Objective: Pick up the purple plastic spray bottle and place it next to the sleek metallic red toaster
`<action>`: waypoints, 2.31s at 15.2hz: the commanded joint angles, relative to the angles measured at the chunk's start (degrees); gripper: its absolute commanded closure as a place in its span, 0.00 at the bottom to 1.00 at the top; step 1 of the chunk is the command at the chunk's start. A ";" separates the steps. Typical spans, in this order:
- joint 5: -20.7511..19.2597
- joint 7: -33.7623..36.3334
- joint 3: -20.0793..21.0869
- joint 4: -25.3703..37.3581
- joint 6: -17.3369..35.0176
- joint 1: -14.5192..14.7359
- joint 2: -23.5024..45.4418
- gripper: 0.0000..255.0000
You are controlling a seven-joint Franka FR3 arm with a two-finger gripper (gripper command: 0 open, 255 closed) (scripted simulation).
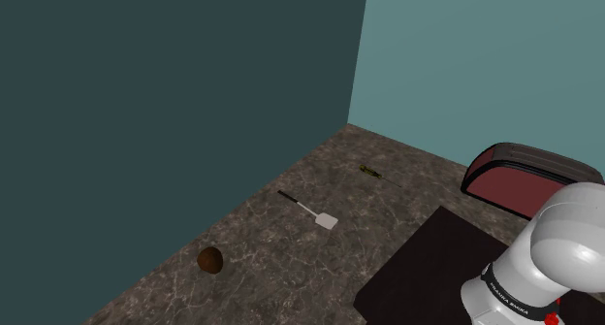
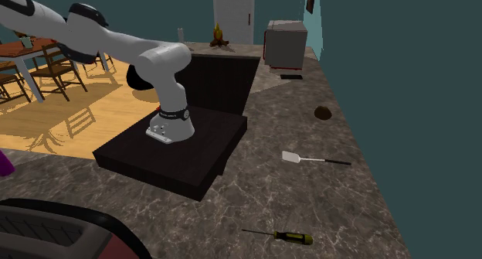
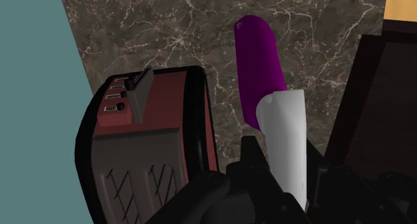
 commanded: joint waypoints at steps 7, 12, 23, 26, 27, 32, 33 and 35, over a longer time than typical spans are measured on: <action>-2.78 0.44 -2.88 -4.74 2.90 -1.99 -3.45 1.00; -4.68 0.53 -4.92 -7.20 4.64 -3.12 -5.42 1.00; -9.23 0.41 -9.89 -11.56 8.43 -5.33 -9.35 1.00; -10.54 0.32 -11.35 -12.50 9.46 -5.87 -10.34 1.00; -10.98 0.28 -11.85 -12.78 9.80 -6.05 -10.65 1.00; -13.24 0.06 -14.38 -14.05 11.51 -6.86 -12.20 1.00; -13.70 0.01 -14.89 -14.27 11.86 -7.01 -12.50 1.00; -14.52 -0.09 -15.82 -14.63 12.47 -7.27 -13.02 1.00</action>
